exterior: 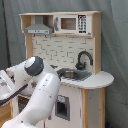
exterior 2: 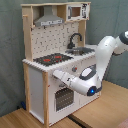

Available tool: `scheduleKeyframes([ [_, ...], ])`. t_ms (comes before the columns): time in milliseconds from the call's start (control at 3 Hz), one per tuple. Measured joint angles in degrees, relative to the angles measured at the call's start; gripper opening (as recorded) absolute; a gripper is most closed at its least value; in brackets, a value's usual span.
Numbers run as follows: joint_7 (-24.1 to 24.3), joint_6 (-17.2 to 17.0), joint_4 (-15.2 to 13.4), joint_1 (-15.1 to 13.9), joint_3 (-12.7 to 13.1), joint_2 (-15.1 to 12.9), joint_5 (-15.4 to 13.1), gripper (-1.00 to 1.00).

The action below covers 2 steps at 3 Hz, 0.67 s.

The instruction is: Play with the kitchen

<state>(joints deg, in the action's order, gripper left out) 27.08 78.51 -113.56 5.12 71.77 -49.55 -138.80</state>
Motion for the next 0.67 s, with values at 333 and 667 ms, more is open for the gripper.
scheduleKeyframes([
  [333, 6.7, 0.0, 0.0, 0.0, 0.0, 0.0, 0.0, -1.00],
  [667, 12.6, 0.0, 0.0, 0.0, 0.0, 0.0, 0.0, -1.00],
])
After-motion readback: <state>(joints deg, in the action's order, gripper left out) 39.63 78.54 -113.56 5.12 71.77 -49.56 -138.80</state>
